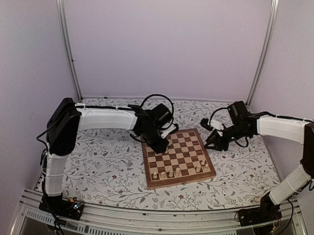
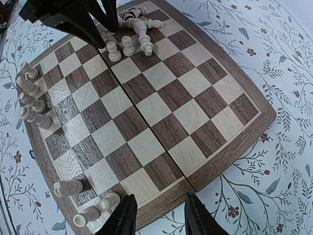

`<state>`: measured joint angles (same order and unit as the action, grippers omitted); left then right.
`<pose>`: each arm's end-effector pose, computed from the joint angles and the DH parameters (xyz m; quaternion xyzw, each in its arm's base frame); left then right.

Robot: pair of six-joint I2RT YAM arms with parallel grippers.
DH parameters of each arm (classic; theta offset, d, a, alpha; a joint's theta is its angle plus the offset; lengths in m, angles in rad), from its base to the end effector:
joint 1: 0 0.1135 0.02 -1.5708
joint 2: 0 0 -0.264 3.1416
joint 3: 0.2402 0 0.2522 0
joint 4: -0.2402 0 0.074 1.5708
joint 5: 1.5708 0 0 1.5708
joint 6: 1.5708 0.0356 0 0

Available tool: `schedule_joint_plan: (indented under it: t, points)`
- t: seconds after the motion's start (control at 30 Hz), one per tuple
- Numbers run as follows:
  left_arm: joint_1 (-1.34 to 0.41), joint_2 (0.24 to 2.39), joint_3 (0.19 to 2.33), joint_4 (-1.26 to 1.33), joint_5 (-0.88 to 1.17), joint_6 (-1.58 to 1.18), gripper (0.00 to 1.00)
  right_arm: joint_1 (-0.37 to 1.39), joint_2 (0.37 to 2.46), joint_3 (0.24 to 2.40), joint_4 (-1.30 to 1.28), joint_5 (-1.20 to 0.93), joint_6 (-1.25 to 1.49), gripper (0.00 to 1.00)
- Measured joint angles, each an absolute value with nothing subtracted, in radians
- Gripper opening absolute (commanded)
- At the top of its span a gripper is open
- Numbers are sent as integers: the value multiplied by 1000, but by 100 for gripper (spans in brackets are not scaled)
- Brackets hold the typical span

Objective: Set up the chess pieces on the board
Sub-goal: Pick up the chess piece from the chessboard.

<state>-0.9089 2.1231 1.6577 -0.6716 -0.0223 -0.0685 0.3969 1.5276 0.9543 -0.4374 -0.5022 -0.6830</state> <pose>0.2774 -0.3548 0.1825 0.3962 0.8925 -0.0914 0.1951 0.2727 0.1329 0.2057 -0.5375 0.7632 0.1982 0.2990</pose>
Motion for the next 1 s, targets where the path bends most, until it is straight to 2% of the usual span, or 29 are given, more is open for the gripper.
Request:
schedule_joint_plan:
  t: [0.47, 1.0]
  points:
    - [-908, 2138, 1667, -686, -12, -65, 5, 397, 1543, 954, -441, -501, -693, 36]
    - [-950, 2085, 1667, -723, 42, -83, 5, 397, 1548, 954, -442, -501, -693, 36]
